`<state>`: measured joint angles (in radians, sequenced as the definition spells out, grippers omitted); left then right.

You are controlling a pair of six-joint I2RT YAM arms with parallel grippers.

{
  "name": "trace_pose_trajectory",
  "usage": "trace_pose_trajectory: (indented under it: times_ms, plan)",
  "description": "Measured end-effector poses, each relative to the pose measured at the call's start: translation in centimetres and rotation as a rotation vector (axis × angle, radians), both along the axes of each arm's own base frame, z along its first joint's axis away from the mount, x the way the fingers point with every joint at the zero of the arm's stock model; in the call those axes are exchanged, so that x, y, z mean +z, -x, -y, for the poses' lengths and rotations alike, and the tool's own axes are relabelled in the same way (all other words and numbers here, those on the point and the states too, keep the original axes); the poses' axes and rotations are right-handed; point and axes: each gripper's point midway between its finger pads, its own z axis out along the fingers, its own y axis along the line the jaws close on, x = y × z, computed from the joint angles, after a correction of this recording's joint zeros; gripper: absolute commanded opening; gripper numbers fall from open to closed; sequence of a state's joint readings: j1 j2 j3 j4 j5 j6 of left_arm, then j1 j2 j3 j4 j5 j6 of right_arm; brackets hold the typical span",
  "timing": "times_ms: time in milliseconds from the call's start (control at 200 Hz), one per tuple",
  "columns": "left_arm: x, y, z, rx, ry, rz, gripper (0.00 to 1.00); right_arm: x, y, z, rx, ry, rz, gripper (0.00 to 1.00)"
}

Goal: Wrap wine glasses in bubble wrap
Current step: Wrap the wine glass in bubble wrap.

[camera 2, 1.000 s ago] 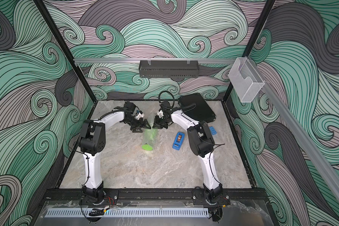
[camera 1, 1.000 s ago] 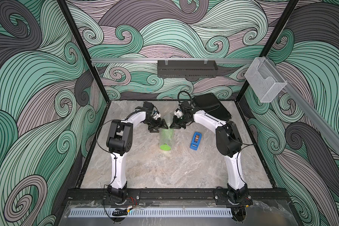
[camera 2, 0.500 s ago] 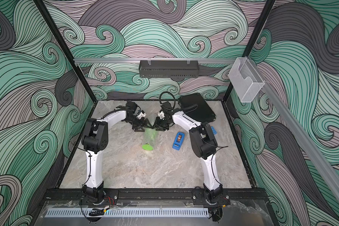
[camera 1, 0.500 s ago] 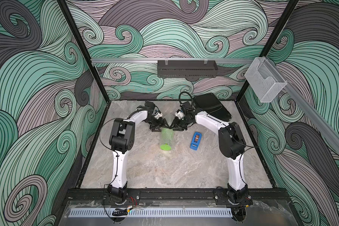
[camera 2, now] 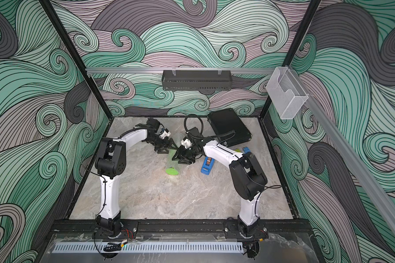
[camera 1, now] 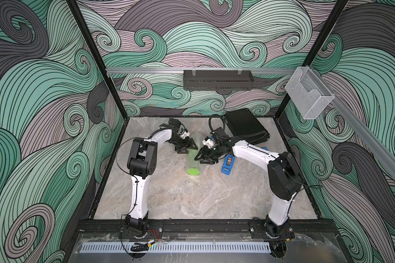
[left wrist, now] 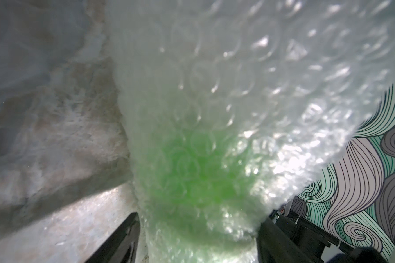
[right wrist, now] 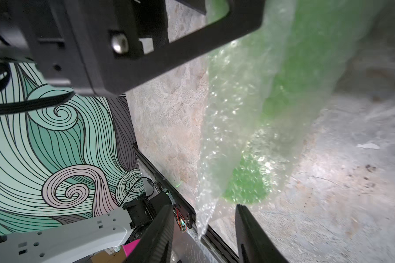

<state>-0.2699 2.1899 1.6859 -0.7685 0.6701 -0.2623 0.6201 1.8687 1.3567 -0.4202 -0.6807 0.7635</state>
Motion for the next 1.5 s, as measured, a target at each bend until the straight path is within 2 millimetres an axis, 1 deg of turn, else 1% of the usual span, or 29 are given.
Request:
trace_pose_trajectory:
  times_ms: [140,200,350,480,570,665,760,886,956,1141,1191,1266,1341,1501]
  plan:
    - [0.0,0.0,0.1,-0.001,0.004,0.001,0.75,-0.5,0.2,-1.2,0.009,-0.023,-0.017,0.39]
    - [-0.1,0.0,0.1,-0.001,0.005,0.000,0.75,-1.0,0.2,-1.7,0.013,-0.026,-0.026,0.38]
    - [-0.1,0.0,0.1,-0.002,0.008,0.002,0.75,-2.0,0.3,-2.2,0.011,-0.029,-0.055,0.30]
    - [-0.1,0.1,0.1,-0.002,0.011,0.001,0.75,-1.9,0.1,-2.5,0.007,-0.044,-0.054,0.22]
    - [-0.1,0.0,0.2,-0.003,0.013,0.003,0.75,-1.8,0.2,-2.6,0.009,-0.052,-0.053,0.19]
    - [-0.1,0.0,0.2,-0.003,0.013,0.004,0.75,-2.1,0.4,-2.4,0.013,-0.049,-0.060,0.18]
    - [-0.1,0.0,0.2,-0.004,0.013,0.004,0.75,-2.5,0.7,-2.2,0.016,-0.040,-0.067,0.15]
    - [-0.1,0.0,0.2,-0.005,0.013,0.005,0.74,-2.8,0.9,-1.6,0.014,-0.031,-0.076,0.17]
    - [-0.1,0.0,0.2,-0.007,0.013,0.007,0.74,-2.5,0.9,-1.4,0.012,-0.031,-0.073,0.21]
    - [-0.1,0.0,0.2,-0.009,0.013,0.009,0.74,-1.3,1.2,-0.9,0.011,-0.042,-0.057,0.21]
    - [-0.1,0.0,0.2,-0.009,0.013,0.009,0.74,-1.1,1.3,-0.9,0.011,-0.043,-0.056,0.19]
    - [-0.1,0.0,0.2,-0.009,0.013,0.010,0.74,-1.0,1.4,-0.6,0.012,-0.044,-0.052,0.10]
    - [-0.1,0.0,0.2,-0.010,0.012,0.010,0.74,-1.1,1.5,-0.3,0.006,-0.041,-0.059,0.00]
    - [-0.2,0.0,0.2,-0.010,0.012,0.010,0.74,-1.6,1.8,0.2,0.002,-0.031,-0.070,0.00]
